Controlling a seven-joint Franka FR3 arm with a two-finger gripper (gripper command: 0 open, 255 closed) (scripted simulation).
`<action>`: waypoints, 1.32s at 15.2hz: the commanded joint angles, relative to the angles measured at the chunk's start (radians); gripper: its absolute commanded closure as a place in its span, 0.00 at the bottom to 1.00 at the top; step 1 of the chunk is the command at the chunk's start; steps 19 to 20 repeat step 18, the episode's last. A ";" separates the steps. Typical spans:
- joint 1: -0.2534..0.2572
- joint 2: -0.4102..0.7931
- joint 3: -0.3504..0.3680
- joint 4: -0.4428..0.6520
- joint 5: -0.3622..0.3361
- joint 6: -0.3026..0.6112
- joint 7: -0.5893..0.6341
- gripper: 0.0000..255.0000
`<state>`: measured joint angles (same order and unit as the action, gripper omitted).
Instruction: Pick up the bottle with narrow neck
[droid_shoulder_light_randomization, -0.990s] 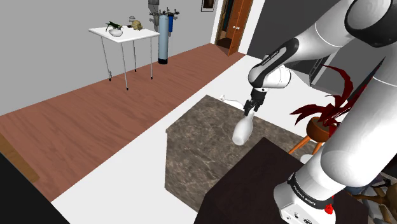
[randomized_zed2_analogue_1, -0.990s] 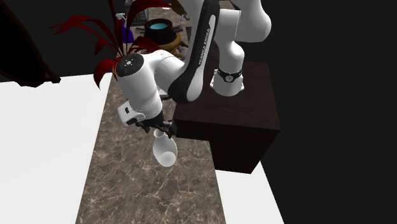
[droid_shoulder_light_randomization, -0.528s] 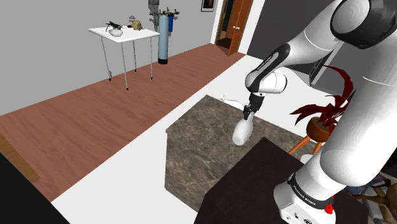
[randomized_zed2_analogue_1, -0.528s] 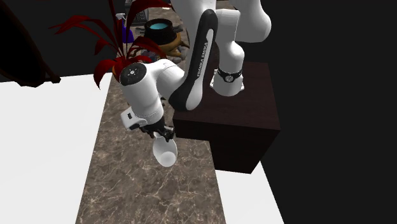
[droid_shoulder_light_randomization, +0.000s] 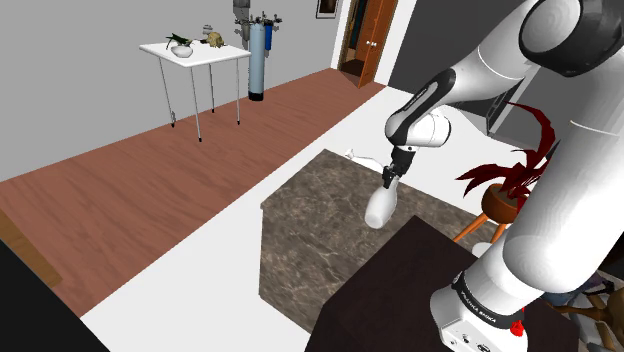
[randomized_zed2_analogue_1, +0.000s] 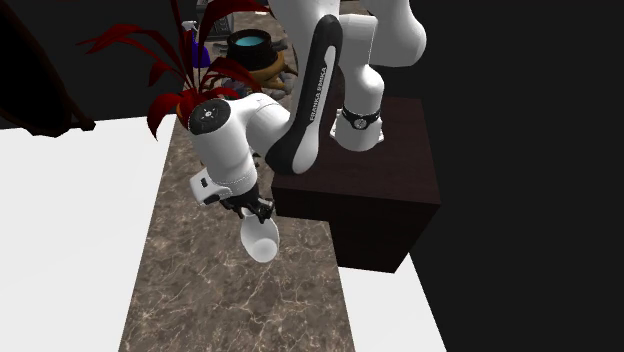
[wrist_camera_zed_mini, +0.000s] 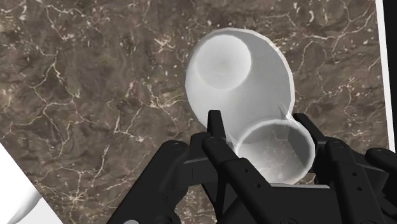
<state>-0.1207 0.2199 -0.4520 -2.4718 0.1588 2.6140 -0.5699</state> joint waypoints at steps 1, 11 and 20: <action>-0.002 0.004 0.001 0.002 0.002 0.000 -0.002 1.00; 0.027 -0.140 -0.046 0.006 -0.125 -0.131 0.087 1.00; 0.029 -0.209 -0.052 0.018 -0.177 -0.203 0.124 1.00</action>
